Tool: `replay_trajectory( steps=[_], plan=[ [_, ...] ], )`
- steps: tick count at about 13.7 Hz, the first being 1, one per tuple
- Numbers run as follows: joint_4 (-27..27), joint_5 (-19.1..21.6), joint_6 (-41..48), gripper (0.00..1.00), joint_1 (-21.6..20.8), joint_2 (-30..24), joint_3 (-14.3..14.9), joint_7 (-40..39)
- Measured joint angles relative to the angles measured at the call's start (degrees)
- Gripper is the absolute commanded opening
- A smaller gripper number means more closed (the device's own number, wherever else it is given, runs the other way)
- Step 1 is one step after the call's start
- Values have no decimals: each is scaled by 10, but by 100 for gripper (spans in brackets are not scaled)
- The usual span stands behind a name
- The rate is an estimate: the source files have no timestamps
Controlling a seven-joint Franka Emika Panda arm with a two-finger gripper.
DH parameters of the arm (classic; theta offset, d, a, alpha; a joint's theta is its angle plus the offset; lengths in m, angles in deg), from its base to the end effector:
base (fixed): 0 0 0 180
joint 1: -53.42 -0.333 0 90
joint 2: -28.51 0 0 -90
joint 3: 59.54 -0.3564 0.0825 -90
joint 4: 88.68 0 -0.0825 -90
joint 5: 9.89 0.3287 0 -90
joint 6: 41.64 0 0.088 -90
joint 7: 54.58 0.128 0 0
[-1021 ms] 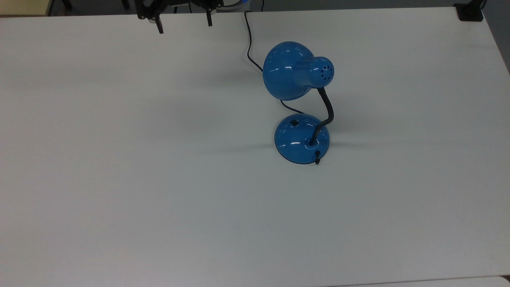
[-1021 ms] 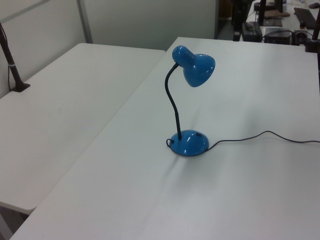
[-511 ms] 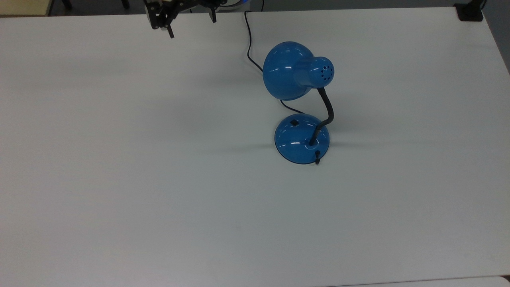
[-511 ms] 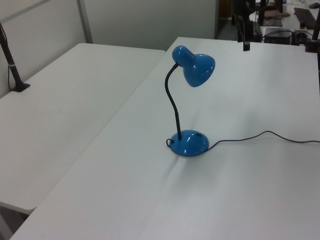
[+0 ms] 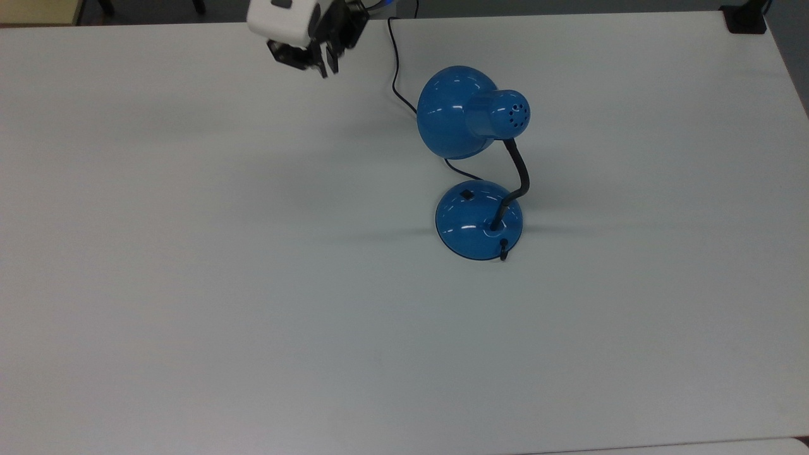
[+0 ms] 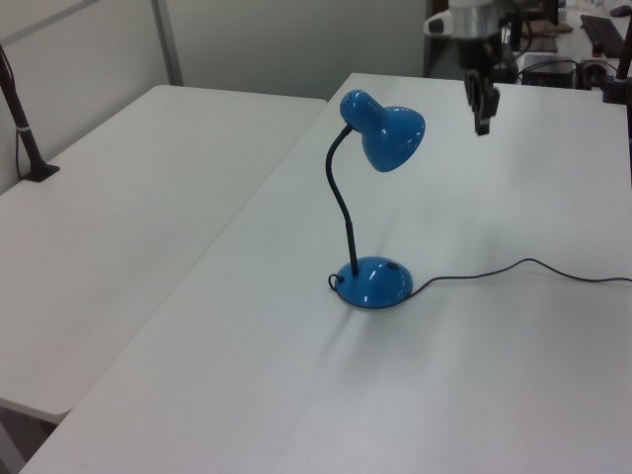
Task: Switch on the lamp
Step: 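Move the gripper down toward the switch on the blue lamp base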
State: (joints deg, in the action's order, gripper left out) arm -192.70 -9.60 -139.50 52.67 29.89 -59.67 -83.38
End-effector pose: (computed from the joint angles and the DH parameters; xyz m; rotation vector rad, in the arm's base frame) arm 0.5002 0.0083 0.5411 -2.9958 -0.7921 0.1963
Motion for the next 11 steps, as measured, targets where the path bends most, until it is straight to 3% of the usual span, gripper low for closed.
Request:
replay_trajectory(
  steps=[3,9,11],
  plan=[
    [-62,5,-95,0,-14,-5,-5,19],
    [-185,17,-324,0,-29,-7,-56,99],
    [-206,17,-366,0,-40,-6,-61,123]
  ],
)
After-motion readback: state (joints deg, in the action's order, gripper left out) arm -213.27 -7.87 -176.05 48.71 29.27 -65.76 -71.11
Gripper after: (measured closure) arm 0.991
